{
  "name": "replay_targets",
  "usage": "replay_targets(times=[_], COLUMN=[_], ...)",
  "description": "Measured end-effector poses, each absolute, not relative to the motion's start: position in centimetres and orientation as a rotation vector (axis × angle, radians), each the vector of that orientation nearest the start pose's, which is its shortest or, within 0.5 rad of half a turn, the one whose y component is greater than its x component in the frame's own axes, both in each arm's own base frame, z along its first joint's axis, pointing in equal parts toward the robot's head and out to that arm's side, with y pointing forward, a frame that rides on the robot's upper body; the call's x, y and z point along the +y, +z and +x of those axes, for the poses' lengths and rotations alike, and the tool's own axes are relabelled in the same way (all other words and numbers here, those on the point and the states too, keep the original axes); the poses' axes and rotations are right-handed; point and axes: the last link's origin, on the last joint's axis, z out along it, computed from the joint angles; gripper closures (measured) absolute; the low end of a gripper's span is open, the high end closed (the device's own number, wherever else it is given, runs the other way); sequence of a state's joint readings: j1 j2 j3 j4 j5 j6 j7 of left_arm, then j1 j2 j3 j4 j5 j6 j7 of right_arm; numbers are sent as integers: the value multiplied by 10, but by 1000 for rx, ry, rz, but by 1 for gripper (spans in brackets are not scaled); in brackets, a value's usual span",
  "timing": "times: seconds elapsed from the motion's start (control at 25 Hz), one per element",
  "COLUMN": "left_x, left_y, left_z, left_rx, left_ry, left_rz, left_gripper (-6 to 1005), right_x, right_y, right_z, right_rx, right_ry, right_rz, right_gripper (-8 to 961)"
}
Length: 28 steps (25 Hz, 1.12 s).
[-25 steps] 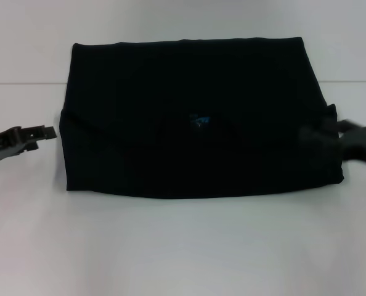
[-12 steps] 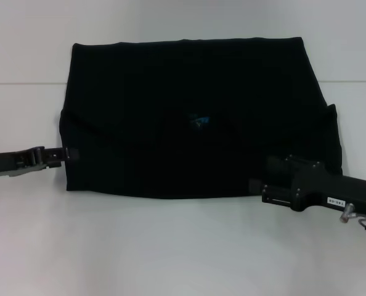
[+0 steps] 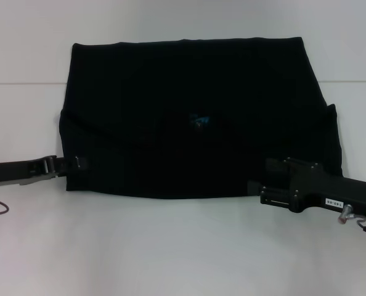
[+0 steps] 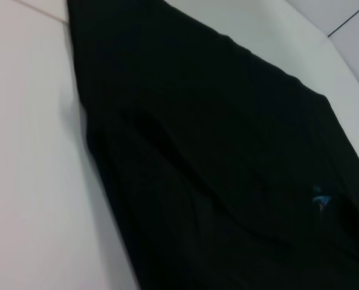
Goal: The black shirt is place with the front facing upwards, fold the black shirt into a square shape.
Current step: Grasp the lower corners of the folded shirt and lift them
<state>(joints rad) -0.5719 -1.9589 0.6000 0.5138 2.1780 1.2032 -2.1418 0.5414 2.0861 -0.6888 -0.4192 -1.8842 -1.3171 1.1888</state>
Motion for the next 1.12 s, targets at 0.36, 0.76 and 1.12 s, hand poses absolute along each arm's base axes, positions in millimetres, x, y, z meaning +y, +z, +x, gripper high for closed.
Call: replay_targets(times=[0.36, 0.76, 1.12], left_x=[365, 367, 368], left_y=[24, 22, 22], left_z=[-323, -322, -321], left_rx=[-1676, -1674, -1671], left_ry=[-501, -441, -449], left_rz=[-2147, -2165, -2162], left_gripper=[427, 507, 895], right_x=[335, 344, 387], right_y=[-37, -13, 75], right_z=[284, 293, 316], right_rx=[695, 863, 1462], right_ry=[690, 694, 397], right_rz=[-2551, -2477, -2186], right_gripper=[128, 128, 128])
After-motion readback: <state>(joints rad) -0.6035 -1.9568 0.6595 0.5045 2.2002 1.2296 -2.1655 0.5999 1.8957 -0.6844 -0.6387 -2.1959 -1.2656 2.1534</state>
